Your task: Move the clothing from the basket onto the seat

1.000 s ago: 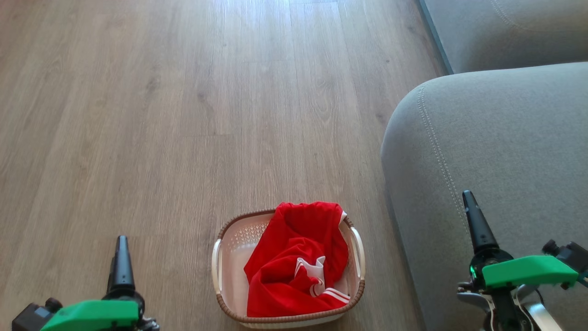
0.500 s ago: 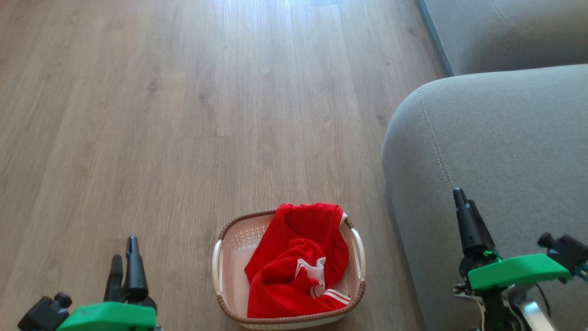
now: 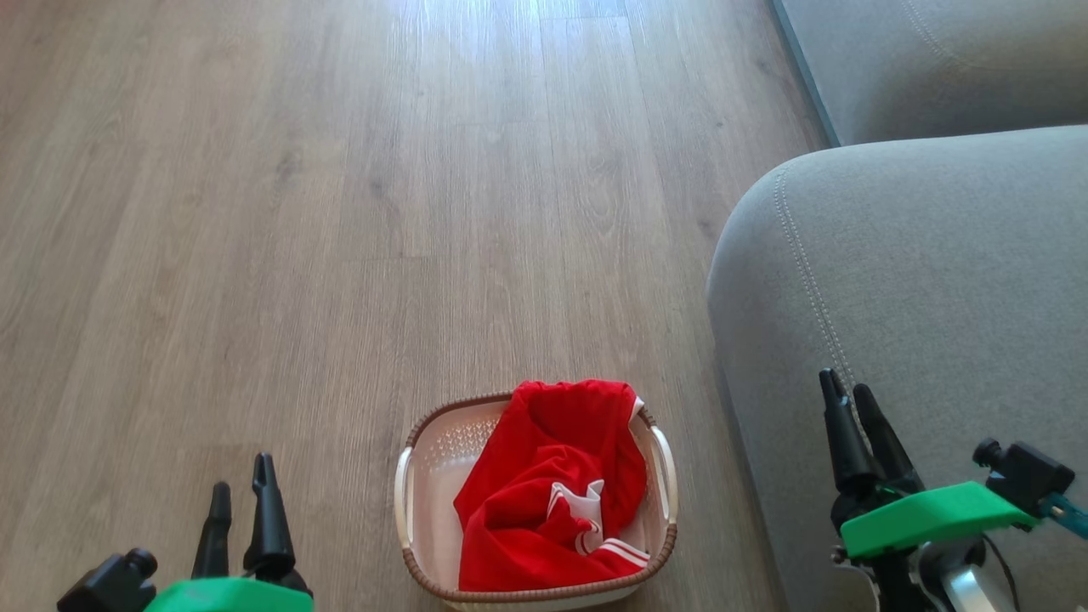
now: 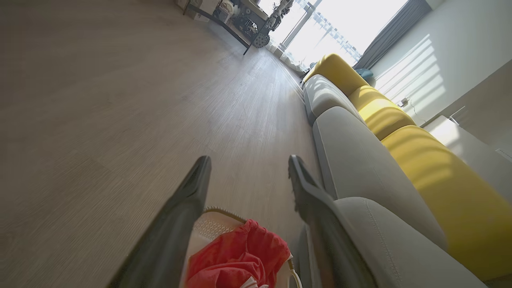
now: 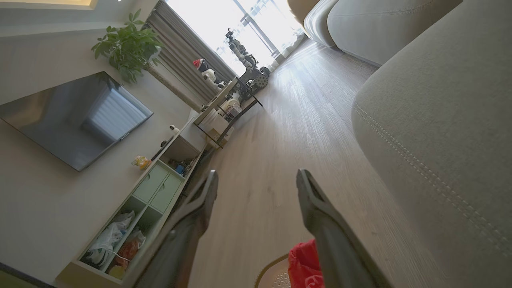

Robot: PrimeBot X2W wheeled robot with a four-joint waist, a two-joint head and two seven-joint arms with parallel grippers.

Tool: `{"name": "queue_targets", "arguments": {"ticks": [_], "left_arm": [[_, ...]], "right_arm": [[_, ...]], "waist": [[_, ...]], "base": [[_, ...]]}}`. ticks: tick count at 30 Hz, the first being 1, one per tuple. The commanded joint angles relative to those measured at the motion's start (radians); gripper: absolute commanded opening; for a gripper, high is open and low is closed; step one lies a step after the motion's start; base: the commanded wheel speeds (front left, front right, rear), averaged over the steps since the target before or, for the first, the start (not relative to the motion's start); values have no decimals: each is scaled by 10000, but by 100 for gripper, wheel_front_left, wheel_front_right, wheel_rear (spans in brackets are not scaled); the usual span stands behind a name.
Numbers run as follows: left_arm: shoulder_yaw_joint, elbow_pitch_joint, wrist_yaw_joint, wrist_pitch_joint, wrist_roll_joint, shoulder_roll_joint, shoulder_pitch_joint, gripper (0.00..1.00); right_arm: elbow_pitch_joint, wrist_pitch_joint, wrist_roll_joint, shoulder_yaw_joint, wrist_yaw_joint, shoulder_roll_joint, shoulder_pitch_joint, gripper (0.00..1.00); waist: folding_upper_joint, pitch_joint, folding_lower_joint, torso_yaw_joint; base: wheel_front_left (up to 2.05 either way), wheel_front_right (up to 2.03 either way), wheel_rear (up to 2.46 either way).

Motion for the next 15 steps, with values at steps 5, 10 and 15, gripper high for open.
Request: {"name": "queue_targets", "arguments": {"ticks": [5, 10, 15], "left_arm": [[31, -199, 44, -265, 895, 130, -151, 100], [-51, -120, 91, -411, 1542, 136, -111, 100], [-124, -25, 141, -557, 2202, 162, -101, 100]], "right_arm": [[-128, -108, -1052, -70, -1, 101, -246, 100], [52, -120, -1827, -112, -1, 215, -252, 100], [208, -132, -2599, -178, -1, 329, -284, 100]], "waist": [[0, -38, 0, 5], [0, -74, 0, 12], [0, -91, 0, 22]], "base": [[0, 0, 0], [0, 0, 0], [0, 0, 0]]}}
